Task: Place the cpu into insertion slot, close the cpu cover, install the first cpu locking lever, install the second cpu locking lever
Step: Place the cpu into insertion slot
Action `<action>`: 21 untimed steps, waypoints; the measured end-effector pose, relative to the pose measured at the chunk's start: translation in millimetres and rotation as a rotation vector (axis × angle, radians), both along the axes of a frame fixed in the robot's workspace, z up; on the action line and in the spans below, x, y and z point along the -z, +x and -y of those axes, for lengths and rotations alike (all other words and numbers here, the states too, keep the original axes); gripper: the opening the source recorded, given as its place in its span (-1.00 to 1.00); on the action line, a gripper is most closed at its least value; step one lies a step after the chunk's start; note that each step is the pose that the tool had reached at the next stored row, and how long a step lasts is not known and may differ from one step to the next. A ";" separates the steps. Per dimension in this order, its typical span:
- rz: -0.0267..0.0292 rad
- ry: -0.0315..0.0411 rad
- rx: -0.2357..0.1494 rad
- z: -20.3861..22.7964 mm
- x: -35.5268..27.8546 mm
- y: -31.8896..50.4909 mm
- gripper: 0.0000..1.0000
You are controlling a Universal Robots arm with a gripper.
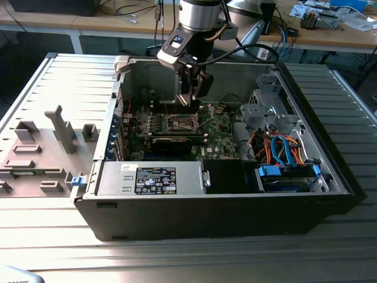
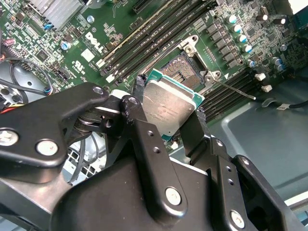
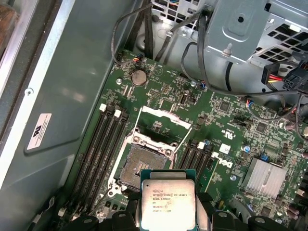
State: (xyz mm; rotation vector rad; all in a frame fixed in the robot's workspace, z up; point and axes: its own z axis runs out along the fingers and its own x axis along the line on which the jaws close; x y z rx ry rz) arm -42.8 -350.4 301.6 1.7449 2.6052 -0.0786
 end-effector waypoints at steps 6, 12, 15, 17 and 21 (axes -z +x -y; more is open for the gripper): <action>0.0000 0.0000 0.005 0.0 0.0 0.0 0.09; 0.0000 -0.0001 0.010 0.0 0.0 0.0 0.09; 0.0000 0.0000 0.013 0.0 0.0 0.0 0.09; 0.0000 0.0000 0.015 0.0 0.0 0.0 0.09; 0.0000 0.0000 0.020 0.0 0.0 0.0 0.09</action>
